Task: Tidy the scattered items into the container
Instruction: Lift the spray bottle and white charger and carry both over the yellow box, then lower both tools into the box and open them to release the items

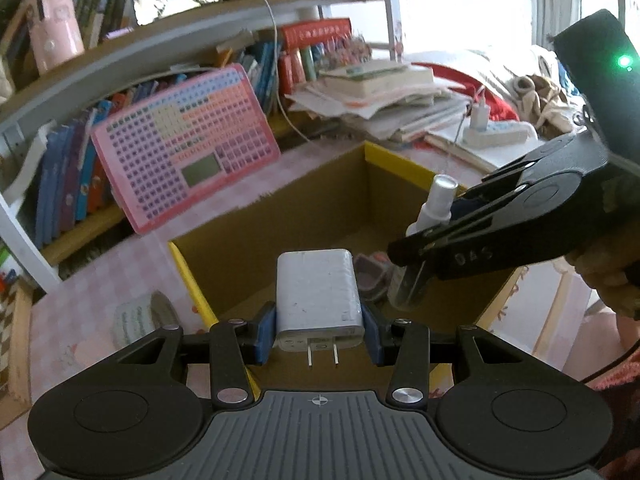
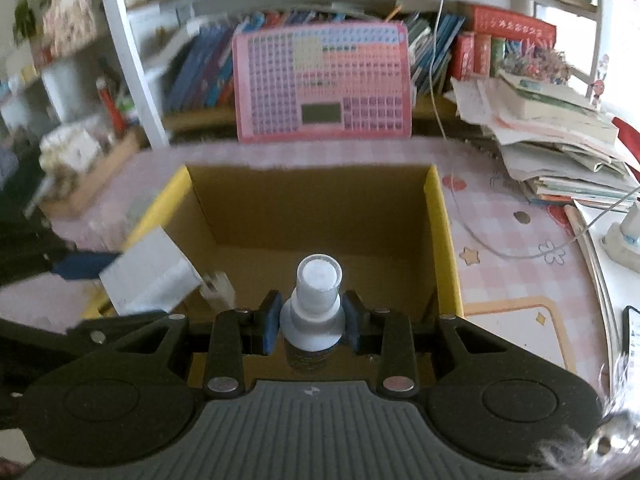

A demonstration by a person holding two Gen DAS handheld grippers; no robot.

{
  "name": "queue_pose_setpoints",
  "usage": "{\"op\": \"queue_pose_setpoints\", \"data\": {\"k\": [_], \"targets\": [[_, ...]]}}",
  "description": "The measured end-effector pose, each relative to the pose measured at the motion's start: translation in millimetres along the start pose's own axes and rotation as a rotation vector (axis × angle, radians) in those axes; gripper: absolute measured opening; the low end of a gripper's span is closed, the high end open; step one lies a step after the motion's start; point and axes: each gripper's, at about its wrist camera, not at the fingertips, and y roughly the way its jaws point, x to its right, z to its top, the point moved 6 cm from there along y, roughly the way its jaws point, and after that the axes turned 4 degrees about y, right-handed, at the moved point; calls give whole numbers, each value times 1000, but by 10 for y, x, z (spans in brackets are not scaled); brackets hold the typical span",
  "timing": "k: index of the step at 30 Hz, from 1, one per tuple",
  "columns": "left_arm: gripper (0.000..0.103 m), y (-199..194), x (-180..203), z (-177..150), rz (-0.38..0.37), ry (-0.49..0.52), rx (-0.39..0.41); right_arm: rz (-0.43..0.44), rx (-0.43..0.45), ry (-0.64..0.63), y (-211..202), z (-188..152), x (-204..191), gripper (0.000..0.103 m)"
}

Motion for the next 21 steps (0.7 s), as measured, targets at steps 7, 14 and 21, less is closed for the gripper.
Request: {"op": "queue_pose_setpoints", "data": {"k": [7, 14, 21], "targets": [[43, 255, 35, -61, -28, 17, -72, -19, -112, -71, 309, -144, 35, 31], [44, 383, 47, -68, -94, -34, -98, 1, -149, -117, 396, -107, 62, 31], [43, 396, 60, -80, -118, -59, -94, 22, -172, -142, 461, -86, 38, 31]]}}
